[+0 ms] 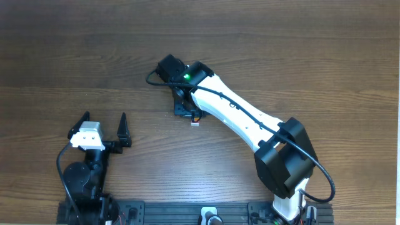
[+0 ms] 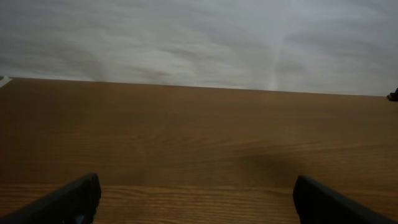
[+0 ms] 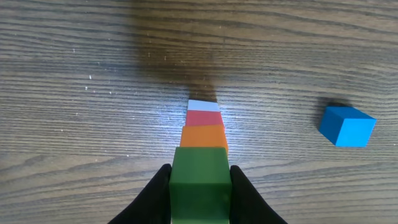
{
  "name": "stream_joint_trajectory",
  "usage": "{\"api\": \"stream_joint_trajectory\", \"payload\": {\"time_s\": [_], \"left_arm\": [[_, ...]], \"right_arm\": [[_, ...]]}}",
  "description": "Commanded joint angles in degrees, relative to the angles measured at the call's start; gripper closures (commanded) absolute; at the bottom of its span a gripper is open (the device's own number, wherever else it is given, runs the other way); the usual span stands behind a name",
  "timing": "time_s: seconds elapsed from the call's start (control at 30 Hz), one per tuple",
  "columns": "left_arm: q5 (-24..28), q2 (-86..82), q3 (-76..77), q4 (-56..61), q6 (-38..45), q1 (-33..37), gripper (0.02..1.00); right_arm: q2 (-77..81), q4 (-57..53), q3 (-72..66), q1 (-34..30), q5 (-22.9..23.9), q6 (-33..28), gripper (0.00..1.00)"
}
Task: Stack Cubes
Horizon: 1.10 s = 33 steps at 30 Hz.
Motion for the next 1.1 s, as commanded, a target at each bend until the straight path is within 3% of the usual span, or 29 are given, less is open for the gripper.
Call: {"api": "stream_joint_trajectory", "payload": {"time_s": [0.03,0.13,0.4,0.53,0.6,0.67,0.77,1.1], "left_arm": [[0.33,-0.31,-0.42,0.00,0.66,0.28,0.018],[0.33,-0.31,-0.42,0.00,0.66,0.28,0.018],[0.33,-0.28,-0.42,0.00,0.66,0.28,0.018],[0.33,-0.31,-0.42,0.00,0.66,0.28,0.018],[0.33,-0.28,-0.42,0.00,0.66,0.28,0.020],[0.33,-0.31,-0.42,0.00,0.66,0.28,0.018],[0.35,-0.31,-0.42,0.00,0.66,0.28,0.018],[0.33,-0.28,-0.42,0.00,0.66,0.28,0.018]], "right_arm": [[0.96,0.33,-1.36,-0.55,-0.04,0.31,0.776],[0.96,0.39,-1.36,-0.52,-0.04,0.31,0.741],[0.96,0.57,-1.36,-0.55,-0.02,0.31,0.520],[0.94,0.72,-1.36,-0.55,-0.02,0.33,0.340],[0.85,1.11,-1.27,-0.55,-0.02,0.31,0.165],[0.07,1.18,-0.55,-0.74,0.63,0.15,0.056],[-1.75,1.31,0.61,-1.20,0.59,-1.27,0.007],[-15.96,-4.63,2.10,-7.89,2.14,-7.10,0.007]]}}
